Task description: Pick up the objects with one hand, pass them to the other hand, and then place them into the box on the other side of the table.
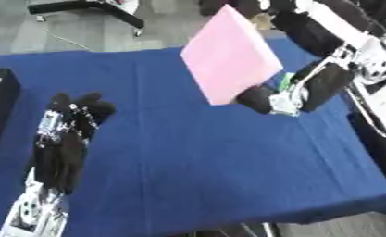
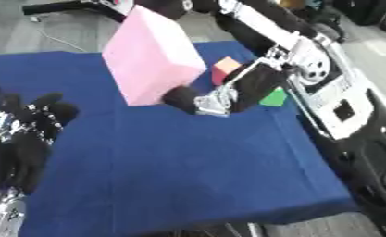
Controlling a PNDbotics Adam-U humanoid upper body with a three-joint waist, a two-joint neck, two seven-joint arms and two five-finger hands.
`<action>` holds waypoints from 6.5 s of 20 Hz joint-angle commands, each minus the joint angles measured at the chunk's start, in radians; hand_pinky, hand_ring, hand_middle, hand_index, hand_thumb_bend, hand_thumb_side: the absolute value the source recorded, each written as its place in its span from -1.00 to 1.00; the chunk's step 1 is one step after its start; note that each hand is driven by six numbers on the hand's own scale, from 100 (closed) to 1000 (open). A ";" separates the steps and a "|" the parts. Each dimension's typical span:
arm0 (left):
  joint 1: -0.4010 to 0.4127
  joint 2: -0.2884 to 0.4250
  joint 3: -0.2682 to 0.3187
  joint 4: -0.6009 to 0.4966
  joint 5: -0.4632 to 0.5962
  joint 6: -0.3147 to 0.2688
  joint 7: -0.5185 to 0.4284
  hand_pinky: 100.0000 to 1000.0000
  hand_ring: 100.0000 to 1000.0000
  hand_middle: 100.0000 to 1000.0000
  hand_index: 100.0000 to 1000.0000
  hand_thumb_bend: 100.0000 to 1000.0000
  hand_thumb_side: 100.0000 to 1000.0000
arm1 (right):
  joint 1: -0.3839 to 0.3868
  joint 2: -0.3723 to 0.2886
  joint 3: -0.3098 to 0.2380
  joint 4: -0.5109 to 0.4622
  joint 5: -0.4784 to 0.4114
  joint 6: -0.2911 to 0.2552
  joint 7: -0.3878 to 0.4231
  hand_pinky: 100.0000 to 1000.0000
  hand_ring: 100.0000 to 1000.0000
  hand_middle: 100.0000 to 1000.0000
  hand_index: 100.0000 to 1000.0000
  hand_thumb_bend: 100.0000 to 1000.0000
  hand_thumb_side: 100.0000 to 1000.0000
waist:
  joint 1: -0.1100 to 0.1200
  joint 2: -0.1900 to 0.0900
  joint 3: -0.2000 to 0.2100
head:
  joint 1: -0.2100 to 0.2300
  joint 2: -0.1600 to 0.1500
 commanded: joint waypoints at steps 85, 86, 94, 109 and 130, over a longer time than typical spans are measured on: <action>-0.181 -0.040 -0.095 0.134 0.050 0.111 -0.363 0.86 0.43 -0.01 0.48 -0.26 1.00 | 0.004 0.175 0.120 0.154 0.535 0.305 0.102 0.56 0.76 0.43 -0.04 -0.38 -0.71 | -0.011 -0.012 -0.003 | 0.023 -0.003; -0.182 -0.041 -0.095 0.135 0.051 0.114 -0.361 0.86 0.43 -0.01 0.48 -0.26 1.00 | 0.003 0.176 0.120 0.158 0.536 0.306 0.097 0.56 0.76 0.42 -0.04 -0.37 -0.71 | -0.011 -0.012 -0.003 | 0.023 -0.003; -0.187 -0.041 -0.102 0.135 0.056 0.120 -0.391 0.86 0.43 0.00 0.48 -0.25 1.00 | 0.002 0.177 0.120 0.166 0.536 0.302 0.082 0.56 0.76 0.42 -0.04 -0.37 -0.71 | -0.011 -0.012 -0.002 | 0.020 -0.003; -0.195 -0.045 -0.097 0.154 0.017 0.120 -0.512 0.82 0.39 -0.04 0.50 -0.09 1.00 | -0.001 0.173 0.123 0.177 0.591 0.282 0.098 0.56 0.74 0.42 -0.04 -0.42 -0.68 | -0.012 -0.013 0.001 | 0.014 -0.003; -0.197 -0.053 -0.098 0.164 0.039 0.118 -0.441 0.75 0.25 -0.16 0.36 -0.02 1.00 | -0.007 0.162 0.131 0.168 0.680 0.179 0.207 0.56 0.70 0.40 -0.03 -0.59 -0.67 | -0.014 -0.013 0.001 | 0.014 -0.003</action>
